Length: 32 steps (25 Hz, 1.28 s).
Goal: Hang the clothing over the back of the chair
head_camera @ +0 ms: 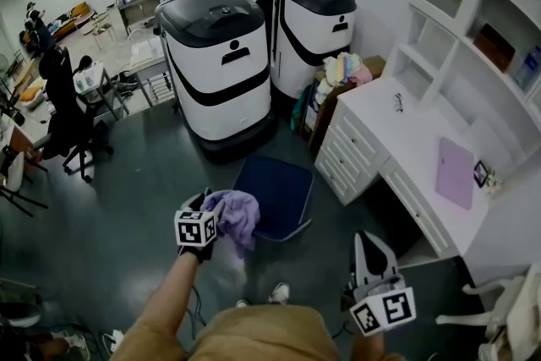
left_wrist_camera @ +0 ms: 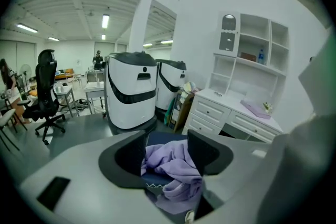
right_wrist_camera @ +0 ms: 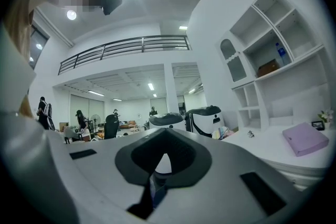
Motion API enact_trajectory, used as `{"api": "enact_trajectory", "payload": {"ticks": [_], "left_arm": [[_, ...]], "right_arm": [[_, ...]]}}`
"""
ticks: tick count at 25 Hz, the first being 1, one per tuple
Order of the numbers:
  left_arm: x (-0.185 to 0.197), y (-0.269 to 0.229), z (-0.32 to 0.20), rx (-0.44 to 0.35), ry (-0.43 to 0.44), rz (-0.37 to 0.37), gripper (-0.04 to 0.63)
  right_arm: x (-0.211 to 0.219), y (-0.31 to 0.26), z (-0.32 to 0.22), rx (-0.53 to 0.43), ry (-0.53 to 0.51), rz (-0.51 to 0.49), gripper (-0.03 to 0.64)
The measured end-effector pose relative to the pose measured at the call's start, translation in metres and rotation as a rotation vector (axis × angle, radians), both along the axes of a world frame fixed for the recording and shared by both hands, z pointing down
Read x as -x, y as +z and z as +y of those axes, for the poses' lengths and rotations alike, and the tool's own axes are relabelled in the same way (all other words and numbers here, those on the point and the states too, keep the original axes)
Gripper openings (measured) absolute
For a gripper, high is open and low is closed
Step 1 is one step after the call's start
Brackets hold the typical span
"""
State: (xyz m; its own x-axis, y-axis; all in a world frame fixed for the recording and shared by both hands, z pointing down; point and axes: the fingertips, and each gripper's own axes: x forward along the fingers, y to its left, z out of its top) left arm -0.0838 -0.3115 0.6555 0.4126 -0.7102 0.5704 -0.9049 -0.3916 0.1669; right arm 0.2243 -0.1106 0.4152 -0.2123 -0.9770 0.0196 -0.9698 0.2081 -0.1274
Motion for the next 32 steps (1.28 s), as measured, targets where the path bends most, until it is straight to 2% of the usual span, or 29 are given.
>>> {"api": "enact_trajectory", "payload": {"ticks": [5,7,9,14,20,26,32], "left_arm": [[0.011,-0.024,0.002,-0.055,-0.017,0.001,0.122],[0.017,-0.036,0.001,-0.084,-0.036,-0.003,0.044],[0.023,-0.050,0.000,-0.114,-0.048,-0.005,0.014],[0.031,-0.094,0.003,-0.215,-0.040,0.011,0.005],[0.038,-0.165,0.014,-0.375,-0.008,0.002,0.003],[0.046,-0.241,0.030,-0.545,-0.012,0.019,0.003],[0.066,-0.275,0.051,-0.639,-0.023,0.012,0.003]], "right_arm": [[0.008,-0.005,-0.005,-0.011,-0.028,0.000,0.003],[0.011,-0.005,-0.008,-0.013,-0.041,-0.002,0.003],[0.015,-0.007,-0.011,-0.015,-0.052,-0.001,0.003],[0.024,-0.009,-0.019,-0.020,-0.080,0.000,0.003],[0.039,-0.013,-0.029,-0.031,-0.118,0.021,0.003],[0.041,-0.020,-0.033,-0.048,-0.130,0.032,0.003],[0.044,-0.031,-0.038,-0.071,-0.119,0.011,0.003]]}}
